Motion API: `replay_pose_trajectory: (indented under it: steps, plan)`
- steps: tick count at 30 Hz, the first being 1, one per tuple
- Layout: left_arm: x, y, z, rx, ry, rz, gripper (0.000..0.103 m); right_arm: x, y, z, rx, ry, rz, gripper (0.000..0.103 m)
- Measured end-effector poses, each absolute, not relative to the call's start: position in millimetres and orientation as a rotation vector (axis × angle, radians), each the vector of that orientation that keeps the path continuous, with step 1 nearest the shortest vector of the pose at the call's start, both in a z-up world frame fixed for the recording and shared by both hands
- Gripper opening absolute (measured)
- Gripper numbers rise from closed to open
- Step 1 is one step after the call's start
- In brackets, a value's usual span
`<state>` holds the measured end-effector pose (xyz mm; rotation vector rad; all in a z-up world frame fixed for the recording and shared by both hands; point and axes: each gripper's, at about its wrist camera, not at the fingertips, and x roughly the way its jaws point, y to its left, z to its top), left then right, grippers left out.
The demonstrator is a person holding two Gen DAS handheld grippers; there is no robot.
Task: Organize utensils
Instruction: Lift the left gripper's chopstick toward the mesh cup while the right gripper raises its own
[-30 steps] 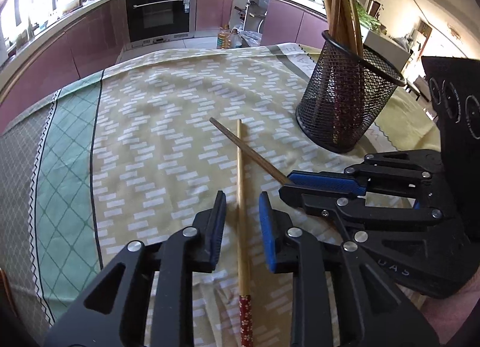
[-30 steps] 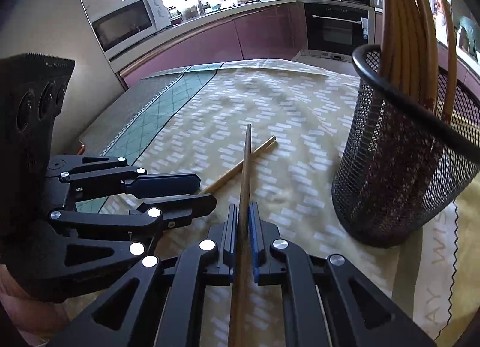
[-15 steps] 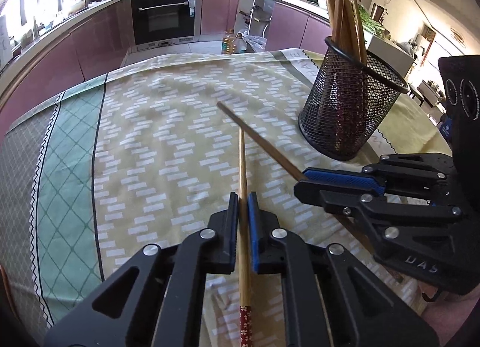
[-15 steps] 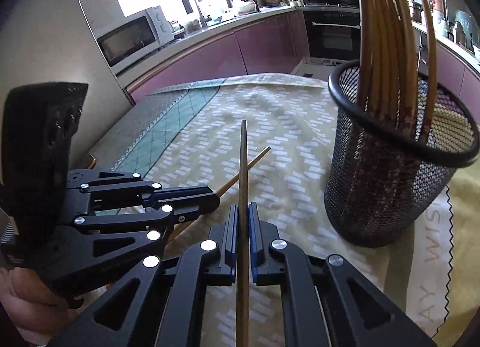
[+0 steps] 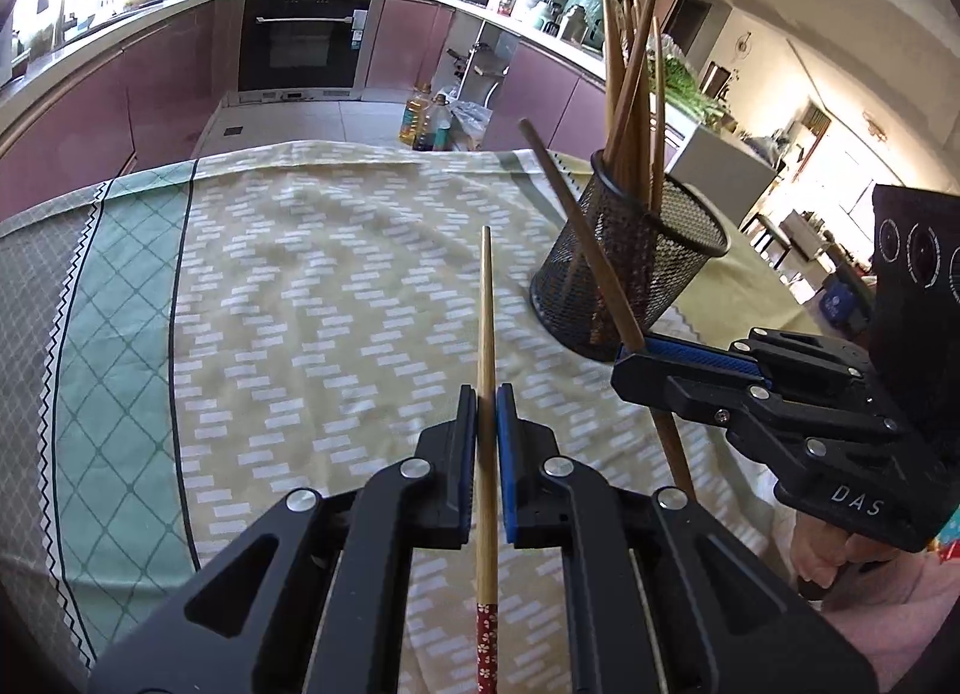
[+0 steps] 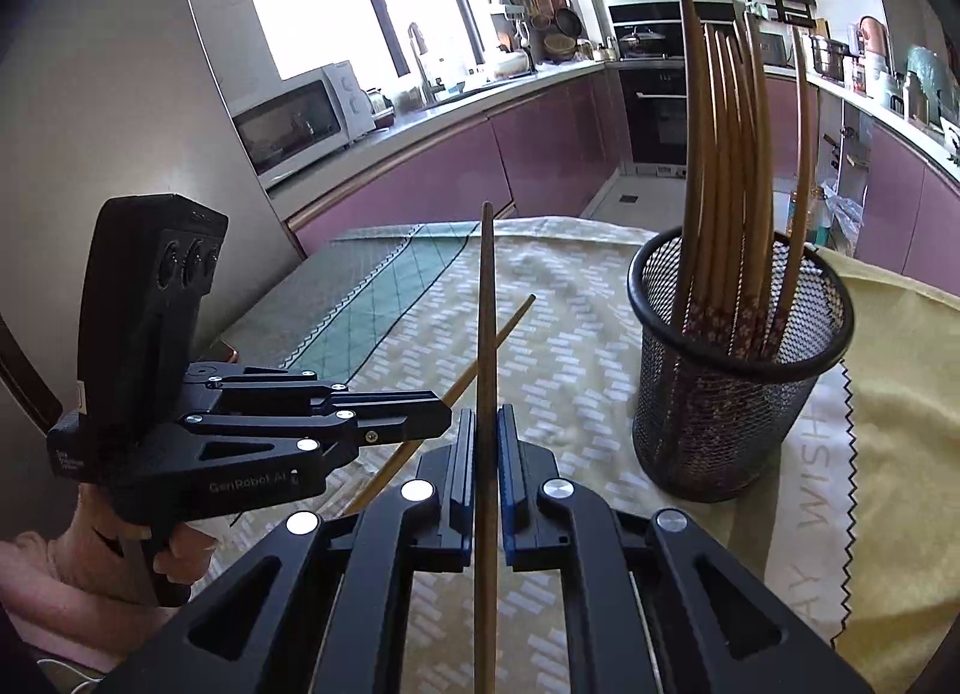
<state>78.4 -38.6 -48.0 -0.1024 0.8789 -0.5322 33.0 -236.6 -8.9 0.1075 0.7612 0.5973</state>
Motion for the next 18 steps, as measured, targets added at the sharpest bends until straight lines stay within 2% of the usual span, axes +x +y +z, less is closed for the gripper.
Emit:
replay_pose_trajectory:
  steps: [7,18]
  plan:
    - [73,-31,-34,-0.16,0.843,-0.568,0.007,24,-251,-2,0.123,0.724,0.589,0.006]
    - [63,-30,-20,-0.177,0.807,-0.602,0.007,26,-238,-12,0.096,0.775,0.623,0.006]
